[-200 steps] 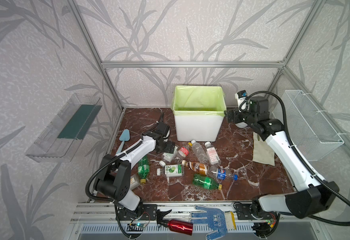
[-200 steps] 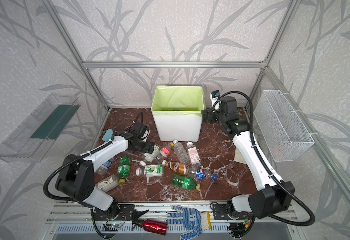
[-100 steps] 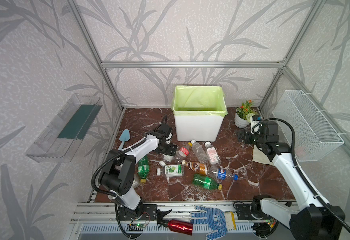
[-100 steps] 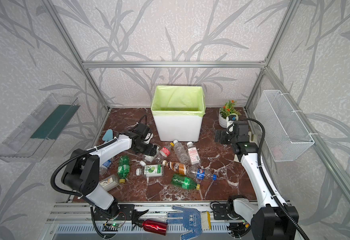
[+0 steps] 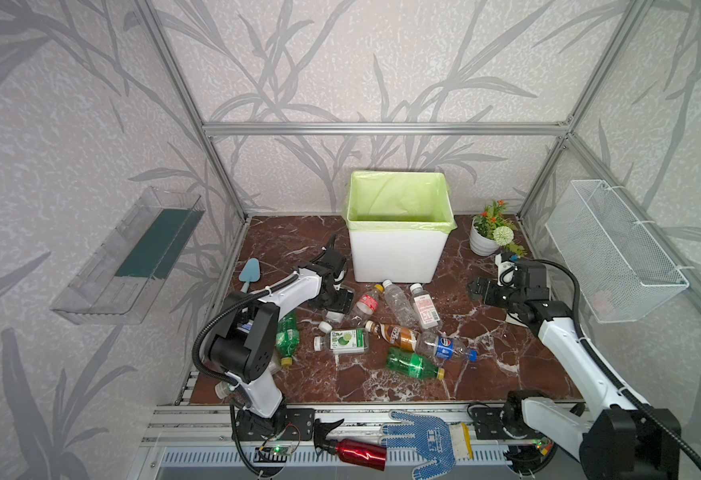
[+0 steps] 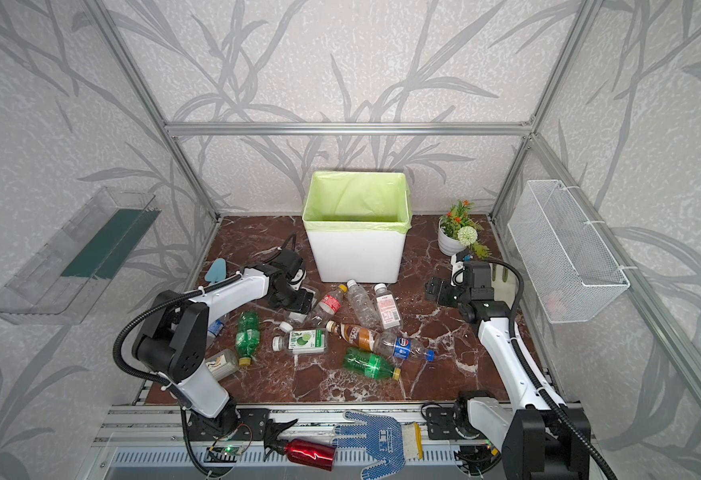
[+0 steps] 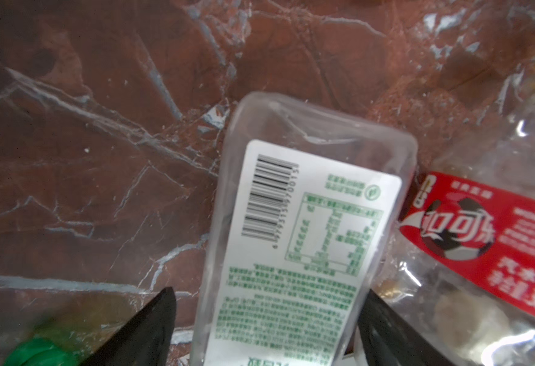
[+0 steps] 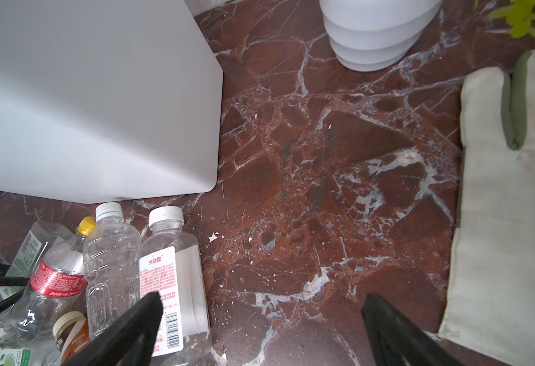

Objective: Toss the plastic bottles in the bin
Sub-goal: 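Close the left gripper on the green-label square bottle and lift it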

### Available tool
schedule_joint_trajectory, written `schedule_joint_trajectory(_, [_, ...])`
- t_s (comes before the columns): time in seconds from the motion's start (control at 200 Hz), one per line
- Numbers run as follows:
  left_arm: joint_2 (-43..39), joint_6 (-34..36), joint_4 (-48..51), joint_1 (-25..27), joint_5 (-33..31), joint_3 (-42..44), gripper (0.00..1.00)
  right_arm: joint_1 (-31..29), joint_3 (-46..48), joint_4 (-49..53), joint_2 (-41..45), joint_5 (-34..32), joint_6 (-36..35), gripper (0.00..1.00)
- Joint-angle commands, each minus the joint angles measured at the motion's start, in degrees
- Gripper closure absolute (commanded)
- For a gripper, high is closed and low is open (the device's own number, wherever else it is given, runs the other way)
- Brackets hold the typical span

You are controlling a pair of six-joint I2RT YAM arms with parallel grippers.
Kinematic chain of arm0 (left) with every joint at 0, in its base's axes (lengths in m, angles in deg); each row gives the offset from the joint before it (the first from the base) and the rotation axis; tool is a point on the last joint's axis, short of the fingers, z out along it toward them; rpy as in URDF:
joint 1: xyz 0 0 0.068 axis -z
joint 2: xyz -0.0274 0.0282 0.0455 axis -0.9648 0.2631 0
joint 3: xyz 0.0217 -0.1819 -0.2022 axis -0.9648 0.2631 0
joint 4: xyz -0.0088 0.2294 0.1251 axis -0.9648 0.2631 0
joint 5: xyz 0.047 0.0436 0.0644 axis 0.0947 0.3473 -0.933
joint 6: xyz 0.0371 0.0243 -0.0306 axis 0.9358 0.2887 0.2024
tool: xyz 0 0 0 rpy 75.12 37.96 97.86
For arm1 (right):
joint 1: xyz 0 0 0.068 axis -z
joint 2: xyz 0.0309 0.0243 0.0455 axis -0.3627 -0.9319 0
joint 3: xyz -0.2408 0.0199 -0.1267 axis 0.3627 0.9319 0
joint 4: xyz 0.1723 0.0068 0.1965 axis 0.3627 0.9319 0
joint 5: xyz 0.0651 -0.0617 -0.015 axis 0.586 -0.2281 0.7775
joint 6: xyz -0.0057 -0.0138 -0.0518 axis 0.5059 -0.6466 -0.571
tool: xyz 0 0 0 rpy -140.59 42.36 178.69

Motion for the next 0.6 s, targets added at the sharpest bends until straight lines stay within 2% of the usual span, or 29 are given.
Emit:
schedule_joint_trajectory(0.0, [1.2, -0.9, 1.0, 0.0, -3.1, -1.8, 0.16, 0.2, 0.2, -1.9, 1.2, 1.1, 1.1, 0.01])
schedule_joint_trajectory(0.315, [1.1, -6.2, 3.0, -2.6, -11.8, -2.1, 0.24, 0.2, 0.5, -1.1, 1.8, 0.9, 0.8, 0.01])
schedule_joint_trajectory(0.595, [1.5, -7.4, 2.4, -4.2, -10.0, -2.5, 0.13, 0.2, 1.2, -1.7, 1.8, 1.5, 1.6, 0.01])
